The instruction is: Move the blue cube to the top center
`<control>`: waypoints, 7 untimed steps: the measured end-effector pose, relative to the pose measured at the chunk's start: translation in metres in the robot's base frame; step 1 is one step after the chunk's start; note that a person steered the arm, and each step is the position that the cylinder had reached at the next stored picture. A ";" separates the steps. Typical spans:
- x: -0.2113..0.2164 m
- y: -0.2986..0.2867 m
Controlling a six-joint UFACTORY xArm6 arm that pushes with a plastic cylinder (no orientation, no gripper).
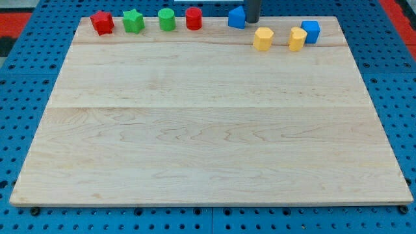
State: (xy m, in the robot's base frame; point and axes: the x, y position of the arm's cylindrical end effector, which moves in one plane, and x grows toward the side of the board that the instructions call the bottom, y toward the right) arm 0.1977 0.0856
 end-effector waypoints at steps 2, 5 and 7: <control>0.000 -0.012; 0.000 -0.043; 0.000 -0.002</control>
